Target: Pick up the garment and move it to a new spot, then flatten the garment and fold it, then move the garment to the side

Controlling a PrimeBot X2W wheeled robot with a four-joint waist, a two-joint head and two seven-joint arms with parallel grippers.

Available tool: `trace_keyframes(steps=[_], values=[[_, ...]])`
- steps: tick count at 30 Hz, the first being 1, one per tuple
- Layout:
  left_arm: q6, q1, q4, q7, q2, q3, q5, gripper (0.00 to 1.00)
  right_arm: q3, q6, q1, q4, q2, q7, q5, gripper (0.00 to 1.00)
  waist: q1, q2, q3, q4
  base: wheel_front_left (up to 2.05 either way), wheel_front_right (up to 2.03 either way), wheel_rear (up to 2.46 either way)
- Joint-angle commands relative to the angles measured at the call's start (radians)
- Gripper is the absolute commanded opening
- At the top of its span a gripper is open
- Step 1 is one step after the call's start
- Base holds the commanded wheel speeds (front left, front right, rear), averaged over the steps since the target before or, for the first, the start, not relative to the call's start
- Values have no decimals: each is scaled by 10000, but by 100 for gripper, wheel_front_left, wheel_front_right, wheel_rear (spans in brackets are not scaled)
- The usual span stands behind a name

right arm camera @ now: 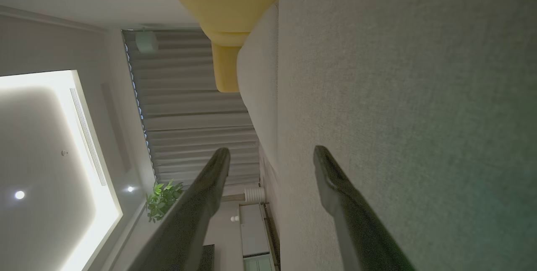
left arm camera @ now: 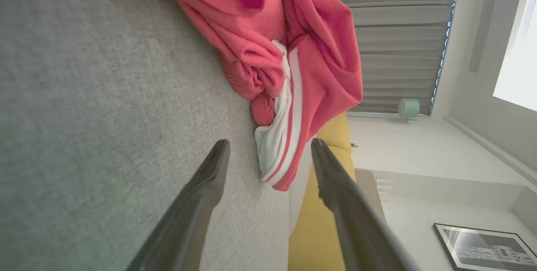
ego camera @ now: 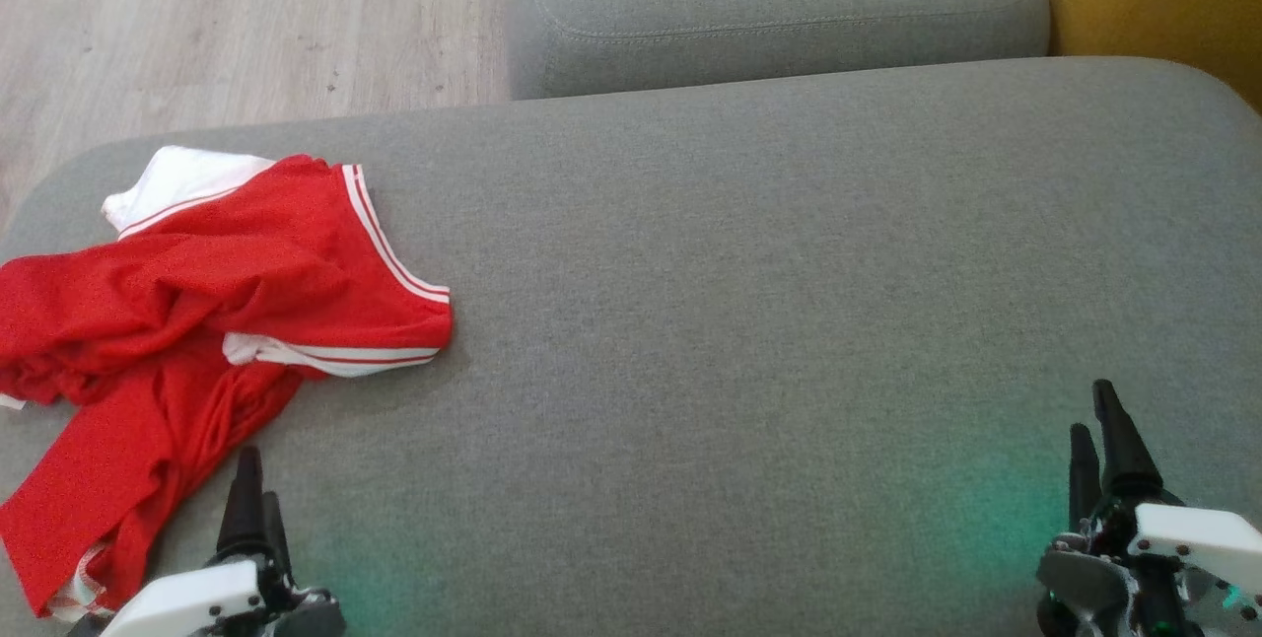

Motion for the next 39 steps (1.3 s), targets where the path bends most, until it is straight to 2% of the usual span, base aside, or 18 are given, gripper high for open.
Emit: trace_keyframes(steps=[1, 12, 39], values=[[-6, -412, -402, -78, 41, -32, 85, 100, 95, 5, -386, -386, -66, -111, -217, 100, 0, 0, 0, -2, 0, 0, 0], [-12, -333, -531, -387, 105, -200, 842, 100, 295, 11, -329, -696, -62, -407, -1701, 100, 0, 0, 1, -1, 0, 0, 0], [-29, -45, -816, -1219, 207, -519, 5129, 100, 1191, 29, -312, -1095, -77, -1233, -6384, 100, 0, 0, -37, -38, 0, 0, 0]])
